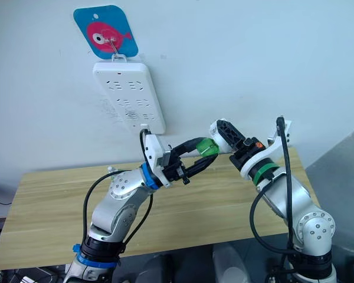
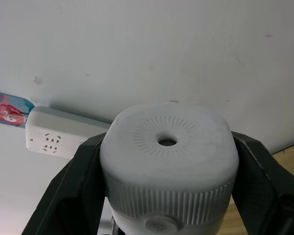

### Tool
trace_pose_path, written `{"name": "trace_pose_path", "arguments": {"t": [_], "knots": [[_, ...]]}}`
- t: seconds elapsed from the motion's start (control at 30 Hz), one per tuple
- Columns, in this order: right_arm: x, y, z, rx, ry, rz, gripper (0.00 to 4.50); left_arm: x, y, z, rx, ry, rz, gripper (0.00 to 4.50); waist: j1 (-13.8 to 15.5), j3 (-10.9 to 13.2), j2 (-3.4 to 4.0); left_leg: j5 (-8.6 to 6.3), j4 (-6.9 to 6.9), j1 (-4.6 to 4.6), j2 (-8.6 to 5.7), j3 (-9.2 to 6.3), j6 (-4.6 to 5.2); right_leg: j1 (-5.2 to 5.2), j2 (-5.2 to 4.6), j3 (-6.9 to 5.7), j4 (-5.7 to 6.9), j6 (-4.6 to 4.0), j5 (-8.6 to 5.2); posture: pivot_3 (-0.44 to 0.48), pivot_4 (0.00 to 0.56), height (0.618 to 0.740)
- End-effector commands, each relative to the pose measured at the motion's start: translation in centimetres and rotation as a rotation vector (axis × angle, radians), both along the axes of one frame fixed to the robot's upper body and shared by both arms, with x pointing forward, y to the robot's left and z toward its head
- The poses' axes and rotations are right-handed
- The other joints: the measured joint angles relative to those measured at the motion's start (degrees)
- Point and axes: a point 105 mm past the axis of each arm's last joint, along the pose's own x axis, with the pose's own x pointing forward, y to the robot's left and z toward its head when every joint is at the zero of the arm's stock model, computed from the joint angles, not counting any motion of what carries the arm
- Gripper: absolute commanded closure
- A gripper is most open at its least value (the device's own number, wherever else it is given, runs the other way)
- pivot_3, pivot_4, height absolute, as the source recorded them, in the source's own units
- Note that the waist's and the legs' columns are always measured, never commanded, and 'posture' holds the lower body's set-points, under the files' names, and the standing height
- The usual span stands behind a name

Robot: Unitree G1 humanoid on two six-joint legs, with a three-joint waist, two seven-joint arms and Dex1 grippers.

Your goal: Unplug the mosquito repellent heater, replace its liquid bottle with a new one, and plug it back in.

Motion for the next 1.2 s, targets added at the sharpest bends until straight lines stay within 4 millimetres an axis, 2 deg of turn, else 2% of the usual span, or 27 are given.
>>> {"name": "trace_pose_path", "arguments": {"t": [0.03,0.23,0.4,0.53,0.67,0.8,1.07,1.2], "knots": [[-1.3,-0.2,1.5,0.011,-0.095,0.034,0.0,-1.2,0.2,1.1,0.013,-0.098,-0.045,2.25,0.01,-0.02,0.0,0.0,0.0,0.0,0.0,0.0,0.0,0.0,0.0,0.0,0.0,0.0,0.0,-0.282,0.215,0.74],[-1.5,-2.4,0.2,-0.12,-0.106,0.119,0.0,-2.3,2.2,-0.2,0.146,-0.195,-0.105,2.25,0.09,-0.04,0.01,0.04,0.0,0.01,0.09,0.02,-0.07,0.02,0.0,0.01,-0.02,0.0,0.0,-0.278,0.221,0.74],[-2.5,-4.1,-1.4,-0.264,-0.086,0.354,0.0,-3.3,4.2,-1.5,0.284,-0.297,-0.174,2.25,0.45,-0.04,0.01,-0.02,0.05,0.1,-0.03,0.03,0.08,0.14,0.01,0.01,-0.01,-0.01,0.0,-0.249,0.228,0.74],[-4.0,-4.4,-2.9,-0.354,-0.02,0.575,0.0,-3.6,5.4,-2.0,0.378,-0.402,-0.208,2.25,1.34,-0.04,0.01,-0.02,0.1,0.19,-0.15,0.01,0.11,0.27,0.05,0.0,-0.05,-0.02,0.01,-0.23,0.231,0.74],[-4.8,-4.2,-3.5,-0.376,0.022,0.697,0.0,-3.9,5.7,-2.3,0.418,-0.452,-0.232,2.25,2.06,-0.03,0.01,-0.03,0.21,0.12,-0.14,-0.08,0.12,0.31,0.04,-0.09,-0.08,-0.01,0.02,-0.21,0.235,0.74],[-5.5,-2.5,-4.2,-0.345,0.037,0.809,0.0,-4.7,5.7,-2.9,0.442,-0.478,-0.253,2.25,2.37,-0.03,0.0,-0.03,0.27,0.06,-0.15,-0.1,0.13,0.31,0.02,-0.11,-0.09,0.01,0.04,-0.189,0.236,0.74],[-5.2,-0.8,-5.8,-0.366,0.054,0.855,0.0,-5.3,5.5,-3.0,0.44,-0.488,-0.27,2.25,3.85,-0.03,0.01,-0.04,0.47,-0.03,0.03,-0.32,0.13,0.36,-0.01,-0.35,-0.06,0.02,0.04,-0.173,0.241,0.74],[-5.2,-0.4,-5.9,-0.349,0.052,0.865,0.0,-5.4,5.4,-3.1,0.446,-0.497,-0.279,2.25,4.56,-0.03,0.01,-0.04,0.48,-0.03,0.03,-0.36,0.13,0.36,0.0,-0.43,-0.05,0.01,0.06,-0.171,0.242,0.74]]}}
